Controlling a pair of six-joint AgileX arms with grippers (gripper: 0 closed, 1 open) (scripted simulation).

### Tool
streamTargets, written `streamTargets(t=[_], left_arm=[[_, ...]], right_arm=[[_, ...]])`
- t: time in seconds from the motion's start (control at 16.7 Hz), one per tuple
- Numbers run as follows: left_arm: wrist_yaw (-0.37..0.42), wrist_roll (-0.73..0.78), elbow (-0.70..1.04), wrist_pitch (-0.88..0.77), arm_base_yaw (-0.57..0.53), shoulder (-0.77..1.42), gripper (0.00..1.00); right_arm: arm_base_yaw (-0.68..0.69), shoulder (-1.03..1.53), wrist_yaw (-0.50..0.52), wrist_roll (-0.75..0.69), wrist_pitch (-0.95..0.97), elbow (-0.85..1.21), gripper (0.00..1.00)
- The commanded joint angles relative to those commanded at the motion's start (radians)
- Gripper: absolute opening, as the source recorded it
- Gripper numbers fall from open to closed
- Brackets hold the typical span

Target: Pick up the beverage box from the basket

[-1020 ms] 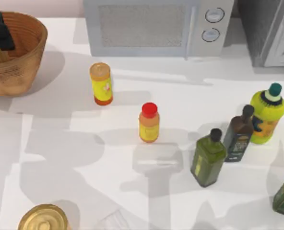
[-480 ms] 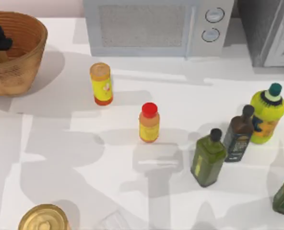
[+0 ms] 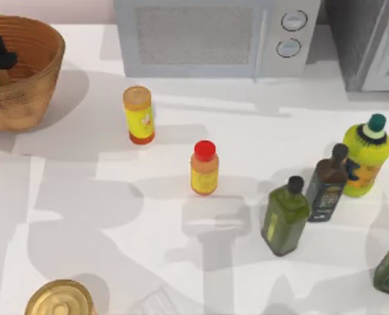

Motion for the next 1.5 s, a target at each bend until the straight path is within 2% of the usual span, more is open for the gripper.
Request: streamTargets(t=[0.42, 0.6, 1.26, 1.5], left_arm=[[0.000, 0.003, -0.001, -0.004, 0.007, -0.025, 0.00], [-0.001, 0.000, 0.016, -0.057, 0.007, -0.048, 0.00], [-0.006, 0.005, 0.217, -0.503, 0.005, -0.313, 0.00], [-0.007, 0.005, 0.257, -0.604, 0.005, -0.367, 0.00]], right_arm=[[0.000, 0.000, 0.000, 0.000, 0.000, 0.000, 1.00], [0.000, 0.000, 0.000, 0.000, 0.000, 0.000, 1.00], [0.000, 0.000, 0.000, 0.000, 0.000, 0.000, 1.00], [0.000, 0.000, 0.000, 0.000, 0.000, 0.000, 1.00]])
